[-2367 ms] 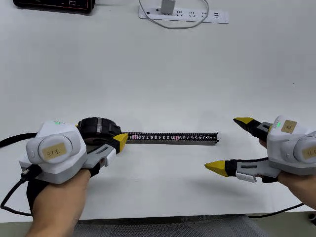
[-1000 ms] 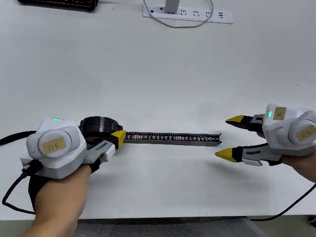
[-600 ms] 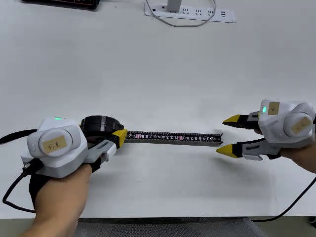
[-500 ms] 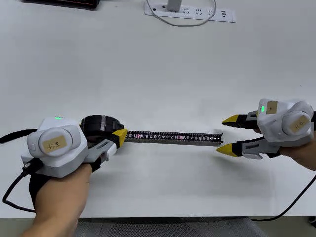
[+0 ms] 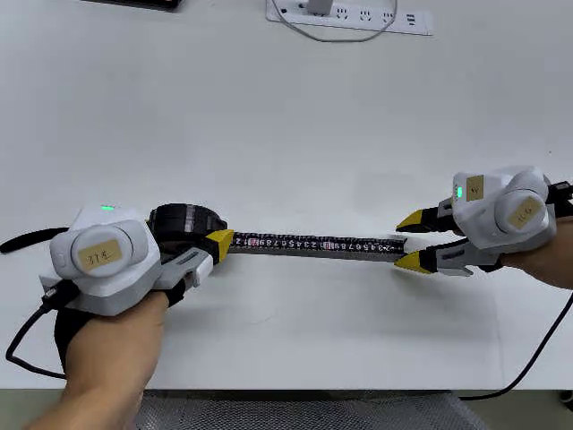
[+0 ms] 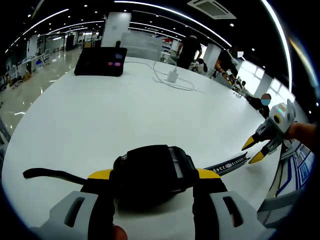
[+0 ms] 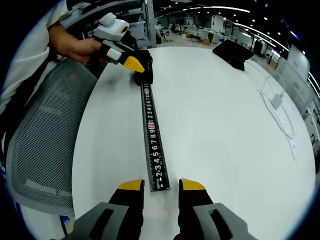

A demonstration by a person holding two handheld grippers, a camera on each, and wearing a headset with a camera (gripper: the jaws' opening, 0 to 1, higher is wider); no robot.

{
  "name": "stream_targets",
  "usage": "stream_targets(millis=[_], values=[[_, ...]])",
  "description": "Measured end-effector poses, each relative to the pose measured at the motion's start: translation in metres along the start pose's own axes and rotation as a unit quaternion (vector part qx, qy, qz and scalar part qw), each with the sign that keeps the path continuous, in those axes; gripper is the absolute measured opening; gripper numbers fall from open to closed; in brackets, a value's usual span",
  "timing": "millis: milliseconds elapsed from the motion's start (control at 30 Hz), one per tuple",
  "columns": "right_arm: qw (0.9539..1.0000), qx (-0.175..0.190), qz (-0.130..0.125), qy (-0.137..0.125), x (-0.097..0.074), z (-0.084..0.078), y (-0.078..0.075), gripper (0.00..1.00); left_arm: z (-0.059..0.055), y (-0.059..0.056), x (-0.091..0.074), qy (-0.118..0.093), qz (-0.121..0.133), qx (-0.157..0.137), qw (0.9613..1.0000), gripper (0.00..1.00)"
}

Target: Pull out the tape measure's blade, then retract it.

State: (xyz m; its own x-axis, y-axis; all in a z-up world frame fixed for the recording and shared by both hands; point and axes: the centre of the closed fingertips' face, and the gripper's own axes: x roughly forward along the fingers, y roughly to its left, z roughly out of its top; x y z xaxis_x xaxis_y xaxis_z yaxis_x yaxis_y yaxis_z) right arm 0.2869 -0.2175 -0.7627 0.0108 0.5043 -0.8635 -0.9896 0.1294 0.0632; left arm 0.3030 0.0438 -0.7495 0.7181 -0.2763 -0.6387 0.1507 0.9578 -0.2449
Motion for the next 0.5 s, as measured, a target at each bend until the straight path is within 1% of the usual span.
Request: stream_targets(millis=[100,333,467,500], values=[[0.9999,-0.008,0.004,0.008,0.0004,-0.0028,-0.0008,0.22,-0.0001,0.0001,0.0001,0.000,0.000,0.000,1.0000,0.59],[0.9996,-0.015,0.015,0.016,0.0040,-0.0040,0.0002,0.18,-0.0001,0.0000,0.0002,0.000,0.000,-0.003,1.0000,0.59],[0.9994,-0.021,0.016,0.023,0.0074,-0.0066,0.0000,0.16,-0.0002,0.0000,0.0001,0.000,0.000,-0.004,1.0000,0.59],[0.9991,-0.025,0.015,0.029,0.0086,-0.0084,-0.0001,0.16,-0.0003,-0.0001,0.0001,0.000,0.000,-0.004,1.0000,0.59]])
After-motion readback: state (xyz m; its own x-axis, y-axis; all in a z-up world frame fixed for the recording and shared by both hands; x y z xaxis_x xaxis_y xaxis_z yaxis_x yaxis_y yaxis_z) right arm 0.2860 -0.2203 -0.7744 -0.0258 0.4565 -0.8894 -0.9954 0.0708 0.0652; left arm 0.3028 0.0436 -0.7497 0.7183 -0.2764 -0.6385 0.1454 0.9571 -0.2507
